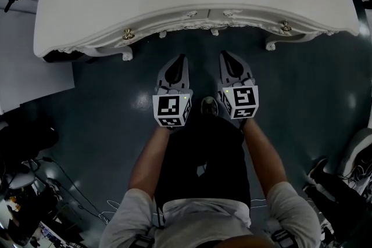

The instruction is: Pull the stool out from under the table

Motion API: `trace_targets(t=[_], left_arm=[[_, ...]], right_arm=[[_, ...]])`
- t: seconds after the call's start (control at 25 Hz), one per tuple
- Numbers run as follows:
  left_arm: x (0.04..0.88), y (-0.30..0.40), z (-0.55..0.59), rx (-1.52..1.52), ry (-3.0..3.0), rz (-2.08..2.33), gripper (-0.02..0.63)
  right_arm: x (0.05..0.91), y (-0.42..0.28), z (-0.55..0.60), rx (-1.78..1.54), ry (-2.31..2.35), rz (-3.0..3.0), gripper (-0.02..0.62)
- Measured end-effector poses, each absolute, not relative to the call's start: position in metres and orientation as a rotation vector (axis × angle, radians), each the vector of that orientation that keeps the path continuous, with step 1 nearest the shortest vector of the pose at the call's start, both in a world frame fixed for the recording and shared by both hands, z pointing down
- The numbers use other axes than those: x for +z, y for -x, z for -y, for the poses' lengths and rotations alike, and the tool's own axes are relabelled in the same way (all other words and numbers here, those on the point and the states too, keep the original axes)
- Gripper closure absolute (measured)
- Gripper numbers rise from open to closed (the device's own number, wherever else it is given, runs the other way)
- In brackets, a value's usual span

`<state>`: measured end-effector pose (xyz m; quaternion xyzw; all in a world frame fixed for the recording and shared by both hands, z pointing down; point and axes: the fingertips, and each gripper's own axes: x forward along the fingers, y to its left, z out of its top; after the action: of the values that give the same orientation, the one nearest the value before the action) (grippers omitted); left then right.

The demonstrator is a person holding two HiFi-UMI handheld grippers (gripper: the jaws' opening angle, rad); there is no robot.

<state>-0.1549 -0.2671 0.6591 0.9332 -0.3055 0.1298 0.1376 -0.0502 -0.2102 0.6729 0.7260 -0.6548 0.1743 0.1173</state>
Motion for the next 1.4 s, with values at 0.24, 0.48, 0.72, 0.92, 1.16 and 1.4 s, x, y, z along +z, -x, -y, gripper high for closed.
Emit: trace_targets(t=[0.24,0.48,0.72,0.92,1.16,1.4], left_arm=[[0.687,0.144,0.281,0.321,-2.753,0.868,0.600],[0.752,0.140,0.299,0.252,-2.798,0.880,0.600],[0.803,0.146,0.309,0.246,-2.817,0.885,0.600],[0.820,0.151,0.321,0.208,-2.807,0.916,0.600],[0.837,0.160,0.335,0.205,-2.795,0.964,0.600],[0.864,0.174,0.372,0.212,-2.737,1.112,0.598]], right_arm=[[0.703,0.040,0.220,0.445,-2.161,1.913,0.580],[0.751,0.035,0.241,0.332,-2.218,1.950,0.580],[0.805,0.031,0.246,0.319,-2.229,1.937,0.580],[0.827,0.025,0.247,0.302,-2.244,1.924,0.580],[0.844,0.017,0.252,0.275,-2.223,1.906,0.580],[0.868,0.003,0.260,0.267,-2.188,1.865,0.580]])
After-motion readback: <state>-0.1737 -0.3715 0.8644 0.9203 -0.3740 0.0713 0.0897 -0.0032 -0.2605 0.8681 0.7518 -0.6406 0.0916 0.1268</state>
